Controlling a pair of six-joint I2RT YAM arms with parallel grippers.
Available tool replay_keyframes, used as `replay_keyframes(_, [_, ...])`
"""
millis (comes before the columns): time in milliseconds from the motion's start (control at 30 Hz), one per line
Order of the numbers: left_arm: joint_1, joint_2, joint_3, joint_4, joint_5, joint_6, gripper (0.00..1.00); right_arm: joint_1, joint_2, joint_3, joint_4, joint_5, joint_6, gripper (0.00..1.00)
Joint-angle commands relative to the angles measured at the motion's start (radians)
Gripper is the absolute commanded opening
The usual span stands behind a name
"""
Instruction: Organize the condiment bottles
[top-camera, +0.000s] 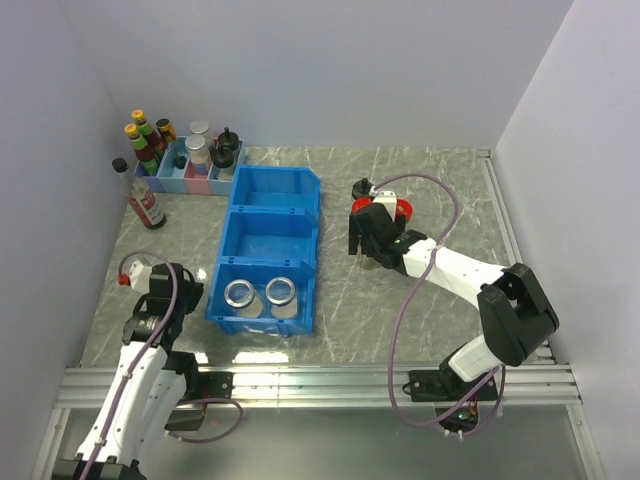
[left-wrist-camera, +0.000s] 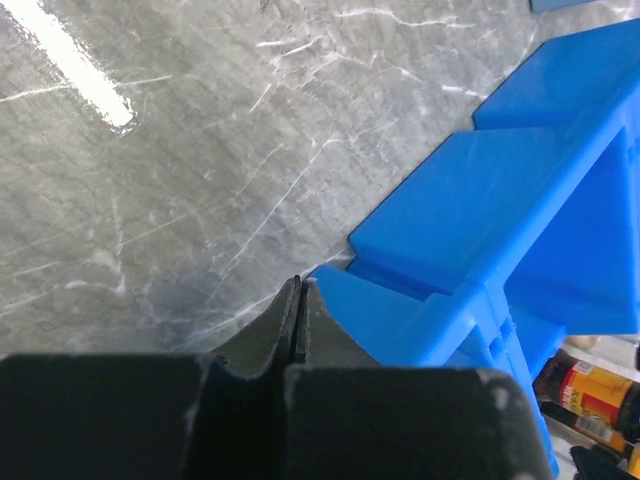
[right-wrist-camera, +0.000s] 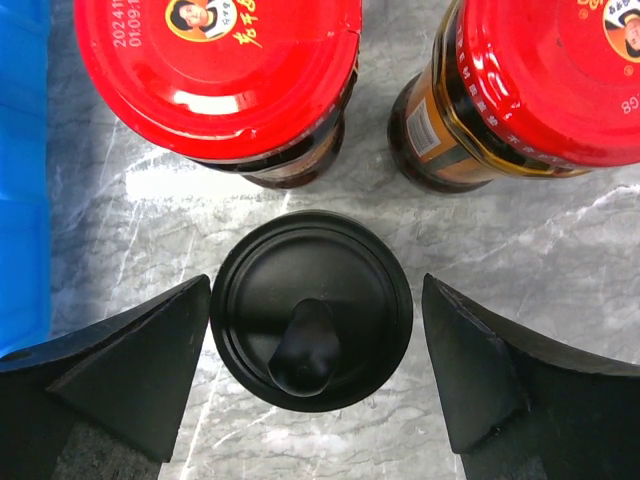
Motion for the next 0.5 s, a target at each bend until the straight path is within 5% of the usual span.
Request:
replay_keyframes(0, [0.0,0.038,0.045,0.017,0.002,0.042,0.0,-0.005,0.001,0.047,0.036,0.003,-0.011,0.91])
replay_keyframes(467, [-0.006,0.066,-0.028,0.101,0.184,0.061,0.0,-0.019,0.032,0.057,0.031,-0.001,0.002,0.77])
